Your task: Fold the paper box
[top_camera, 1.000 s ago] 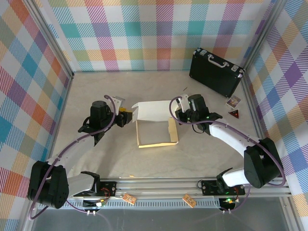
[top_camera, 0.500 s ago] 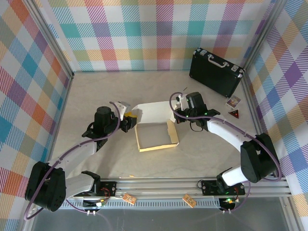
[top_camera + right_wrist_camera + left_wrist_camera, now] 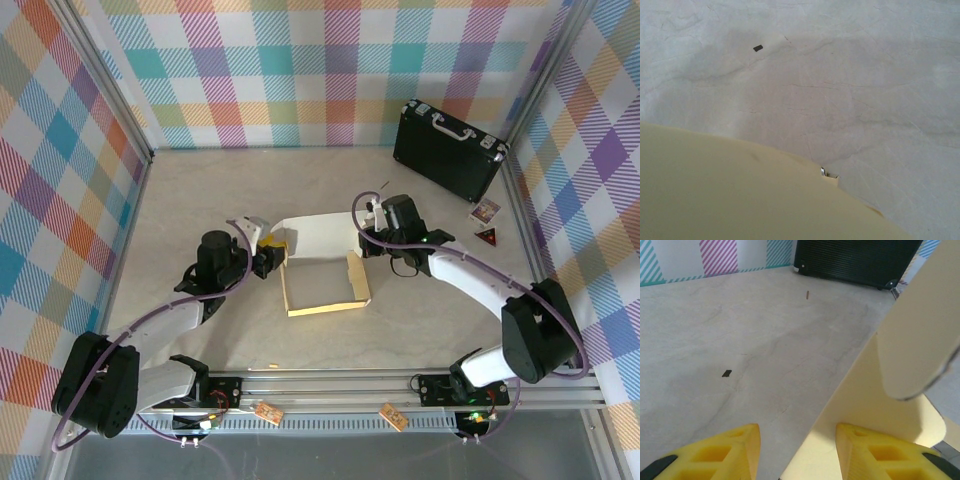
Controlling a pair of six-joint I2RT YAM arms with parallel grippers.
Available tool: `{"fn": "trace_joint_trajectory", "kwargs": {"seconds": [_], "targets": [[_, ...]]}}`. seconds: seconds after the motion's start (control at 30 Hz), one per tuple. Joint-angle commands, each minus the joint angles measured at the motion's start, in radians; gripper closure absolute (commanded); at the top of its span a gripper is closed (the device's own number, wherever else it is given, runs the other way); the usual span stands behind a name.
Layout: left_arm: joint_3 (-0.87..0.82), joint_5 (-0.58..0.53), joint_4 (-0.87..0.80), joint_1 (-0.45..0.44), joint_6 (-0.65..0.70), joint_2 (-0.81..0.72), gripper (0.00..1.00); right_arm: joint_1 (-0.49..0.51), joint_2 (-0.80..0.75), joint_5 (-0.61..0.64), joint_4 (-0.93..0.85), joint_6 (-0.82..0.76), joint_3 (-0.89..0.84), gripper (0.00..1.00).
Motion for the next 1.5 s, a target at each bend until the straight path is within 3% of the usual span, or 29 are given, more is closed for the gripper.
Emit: {"fn": "trace_joint_trajectory", "kwargs": {"seconds": [0.0,0.2,0.33,0.57,0.73,0.87,1.23,1.47], "targets": [[-0.033,0.014,0.026,-0.033,-0.011,0.005,0.56,0.046,-0.041,-0.068,0.049,0.061,-0.022,0.95],[-0.070,0.053,0.089,-0.041,0.024,0.001,0.55,0.063,-0.064,-0.079,0.159,0.034,-0.077,0.94],[-0.071,0.124,0.111,-0.047,0.123,-0.002,0.52,0.064,-0.050,-0.091,0.171,-0.025,-0.055,0.94],[-0.038,0.222,-0.027,-0.045,0.372,-0.015,0.42,0.062,-0.048,-0.121,0.141,-0.152,-0.022,0.94],[-0.042,0.328,-0.011,-0.045,0.471,-0.003,0.41,0.052,-0.059,-0.150,0.130,-0.178,-0.025,0.94],[-0.054,0.381,0.031,-0.045,0.491,0.020,0.42,0.044,-0.059,-0.152,0.121,-0.173,-0.025,0.94],[-0.065,0.395,-0.005,-0.045,0.501,0.008,0.43,-0.004,-0.075,-0.089,0.092,-0.109,-0.005,0.95],[-0.049,0.426,-0.018,-0.045,0.504,0.022,0.43,-0.023,-0.090,-0.113,0.088,-0.125,-0.003,0.95]]}}
